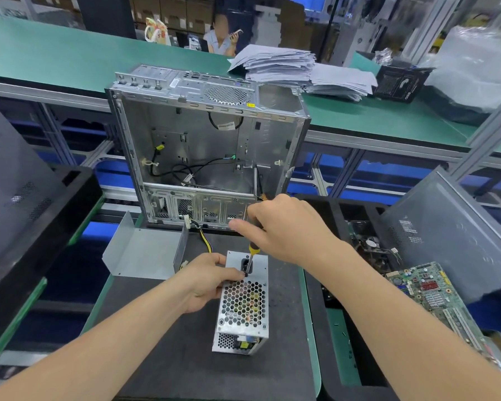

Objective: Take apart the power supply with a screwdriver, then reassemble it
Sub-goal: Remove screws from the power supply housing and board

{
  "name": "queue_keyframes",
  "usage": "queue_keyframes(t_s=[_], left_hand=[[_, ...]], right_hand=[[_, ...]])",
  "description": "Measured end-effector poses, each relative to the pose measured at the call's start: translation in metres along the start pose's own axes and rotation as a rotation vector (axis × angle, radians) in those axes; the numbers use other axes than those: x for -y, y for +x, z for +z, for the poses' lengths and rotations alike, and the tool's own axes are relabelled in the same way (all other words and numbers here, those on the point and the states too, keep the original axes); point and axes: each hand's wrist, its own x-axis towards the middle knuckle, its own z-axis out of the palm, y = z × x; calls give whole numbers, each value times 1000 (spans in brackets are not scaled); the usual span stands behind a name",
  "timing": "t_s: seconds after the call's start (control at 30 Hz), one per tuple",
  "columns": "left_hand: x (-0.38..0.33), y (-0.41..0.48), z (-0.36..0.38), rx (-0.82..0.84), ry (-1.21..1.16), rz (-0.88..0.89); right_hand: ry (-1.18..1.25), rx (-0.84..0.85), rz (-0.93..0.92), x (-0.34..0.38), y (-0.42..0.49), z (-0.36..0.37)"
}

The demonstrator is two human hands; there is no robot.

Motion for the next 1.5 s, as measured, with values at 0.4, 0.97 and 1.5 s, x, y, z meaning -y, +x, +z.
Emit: queue_keyframes(t_s=[0.4,0.97,1.5], left_hand=[[2,3,2,-25,34,5],[0,1,3,-18,4,16],[0,3,1,-10,30,1]], right_hand=[[254,296,-322,-10,-7,-26],[194,148,-35,5,-3,-9],[9,136,-129,1,-3,-14]])
